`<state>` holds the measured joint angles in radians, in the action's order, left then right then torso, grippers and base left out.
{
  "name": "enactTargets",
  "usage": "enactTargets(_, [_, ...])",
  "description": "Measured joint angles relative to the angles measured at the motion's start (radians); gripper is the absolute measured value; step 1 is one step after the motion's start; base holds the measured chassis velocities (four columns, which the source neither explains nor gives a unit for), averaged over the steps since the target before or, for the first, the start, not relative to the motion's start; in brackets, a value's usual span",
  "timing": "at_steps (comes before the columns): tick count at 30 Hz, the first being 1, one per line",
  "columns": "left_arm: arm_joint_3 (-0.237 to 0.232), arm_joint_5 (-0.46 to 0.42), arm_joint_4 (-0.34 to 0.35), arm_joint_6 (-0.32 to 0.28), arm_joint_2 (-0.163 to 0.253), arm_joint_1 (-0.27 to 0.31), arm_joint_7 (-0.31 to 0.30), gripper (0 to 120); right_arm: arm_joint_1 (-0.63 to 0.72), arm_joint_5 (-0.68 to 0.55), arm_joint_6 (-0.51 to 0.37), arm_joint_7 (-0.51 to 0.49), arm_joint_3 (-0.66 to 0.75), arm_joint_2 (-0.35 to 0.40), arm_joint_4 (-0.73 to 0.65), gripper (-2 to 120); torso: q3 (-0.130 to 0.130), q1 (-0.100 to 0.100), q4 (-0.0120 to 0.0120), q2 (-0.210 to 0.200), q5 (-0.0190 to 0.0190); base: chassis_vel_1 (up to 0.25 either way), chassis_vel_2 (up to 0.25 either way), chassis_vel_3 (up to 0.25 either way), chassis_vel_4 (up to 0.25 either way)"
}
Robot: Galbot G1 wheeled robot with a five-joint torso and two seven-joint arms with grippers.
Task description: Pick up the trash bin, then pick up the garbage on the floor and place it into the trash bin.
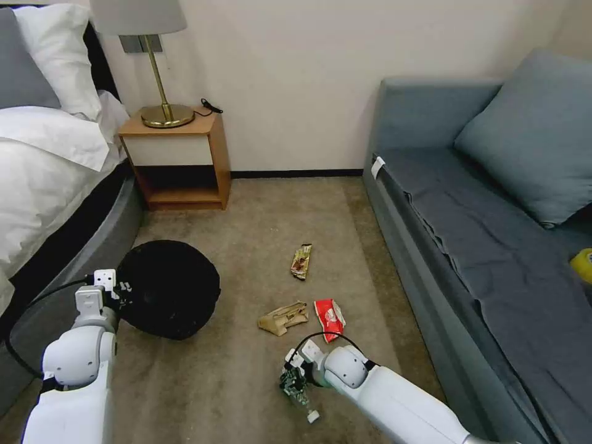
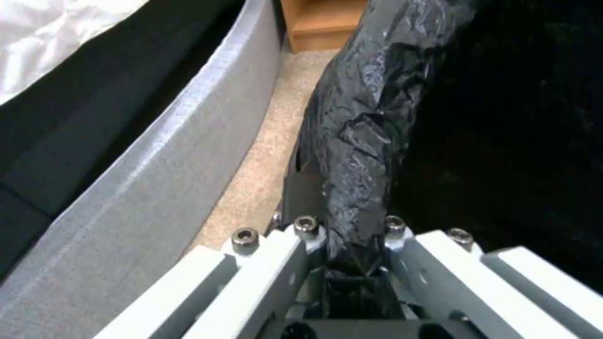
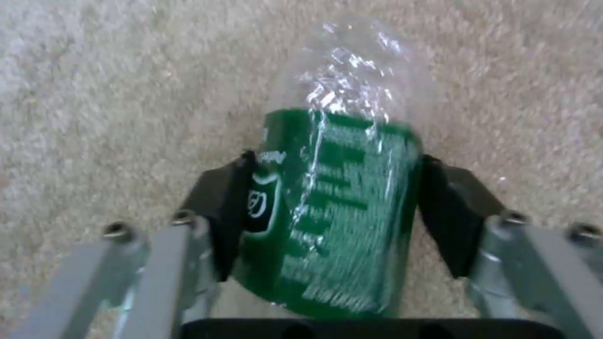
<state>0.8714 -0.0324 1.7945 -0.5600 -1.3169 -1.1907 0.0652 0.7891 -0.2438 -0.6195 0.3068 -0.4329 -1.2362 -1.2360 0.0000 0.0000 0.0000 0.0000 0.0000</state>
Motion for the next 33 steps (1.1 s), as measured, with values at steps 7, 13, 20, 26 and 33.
enactTargets(7, [-0.002,-0.005,-0.015,0.003,0.020,0.009,0.008,1,0.000,0.002,0.003,0.000,0.019,-0.011,0.005,31,0.000,0.000,0.0001,0.000,0.0000,0.000,0.000,0.000,0.000])
enactTargets(13, [-0.005,-0.010,-0.030,0.004,0.041,0.021,0.013,1,-0.006,0.009,0.009,0.000,0.052,-0.005,-0.024,19,0.000,0.000,0.0000,0.000,0.0000,0.000,0.000,0.000,0.000])
enactTargets(20, [-0.016,-0.010,-0.030,0.013,0.036,0.020,0.023,1,-0.032,-0.015,0.012,0.005,0.090,0.009,-0.089,19,0.000,0.000,0.0000,0.000,0.0000,0.000,0.000,0.000,0.000])
enactTargets(26, [-0.019,-0.005,-0.052,0.087,0.038,0.020,0.070,1,-0.109,-0.096,0.018,0.008,0.102,0.025,-0.143,19,0.000,0.000,-0.0001,0.000,-0.0001,0.000,0.000,0.000,0.000])
enactTargets(33, [-0.029,-0.003,-0.050,0.087,0.042,0.025,0.074,1,-0.263,-0.288,0.035,0.028,0.117,-0.047,-0.207,19,0.000,0.000,0.0002,0.000,0.0000,0.000,0.000,0.000,0.000])
